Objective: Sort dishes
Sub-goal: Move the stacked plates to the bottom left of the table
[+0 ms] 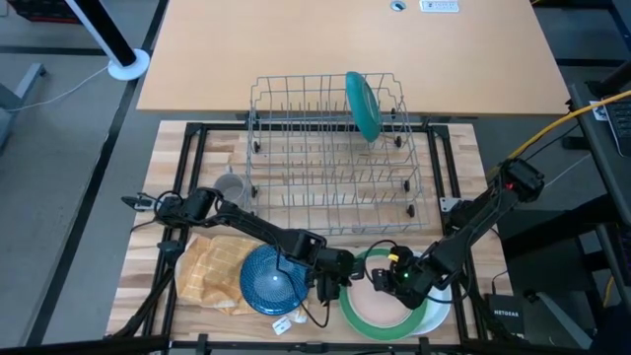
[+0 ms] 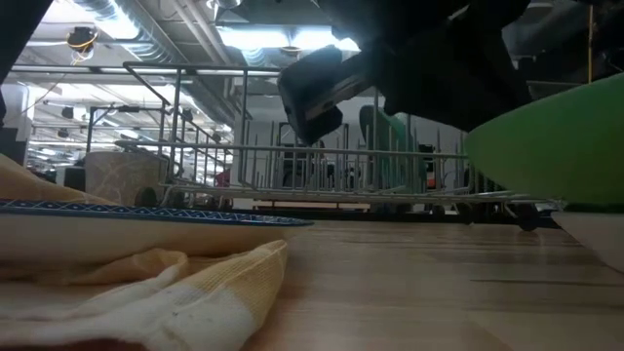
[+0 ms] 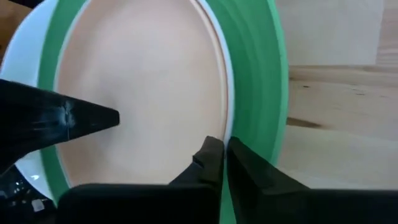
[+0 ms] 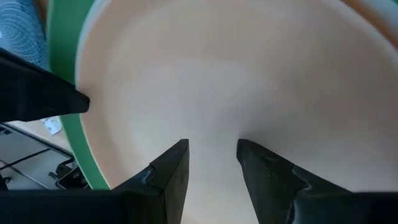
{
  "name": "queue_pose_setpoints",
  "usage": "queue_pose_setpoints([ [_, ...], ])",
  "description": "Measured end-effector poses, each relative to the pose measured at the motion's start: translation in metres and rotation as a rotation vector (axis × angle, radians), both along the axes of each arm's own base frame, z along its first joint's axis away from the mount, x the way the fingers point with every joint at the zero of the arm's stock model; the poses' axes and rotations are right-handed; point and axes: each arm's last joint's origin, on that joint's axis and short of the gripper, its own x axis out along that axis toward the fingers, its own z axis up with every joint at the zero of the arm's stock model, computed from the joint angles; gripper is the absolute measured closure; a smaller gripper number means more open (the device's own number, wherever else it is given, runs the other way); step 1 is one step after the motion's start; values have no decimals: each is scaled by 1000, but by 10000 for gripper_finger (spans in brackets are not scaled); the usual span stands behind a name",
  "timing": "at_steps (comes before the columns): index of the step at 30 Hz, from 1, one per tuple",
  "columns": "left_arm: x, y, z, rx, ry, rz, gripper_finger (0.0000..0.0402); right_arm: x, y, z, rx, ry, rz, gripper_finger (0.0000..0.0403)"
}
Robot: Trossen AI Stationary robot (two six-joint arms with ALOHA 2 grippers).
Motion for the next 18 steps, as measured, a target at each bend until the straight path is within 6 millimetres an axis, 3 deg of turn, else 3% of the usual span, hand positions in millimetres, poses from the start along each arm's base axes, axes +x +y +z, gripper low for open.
queue_pose_setpoints([
  [8,3,2,12,9,-78,67,399,-8,-11,17,-84,-69,46,251],
  [18,-1,8,37,-129,-92,213,401,-17,-24,45,-163,-226,138,251],
])
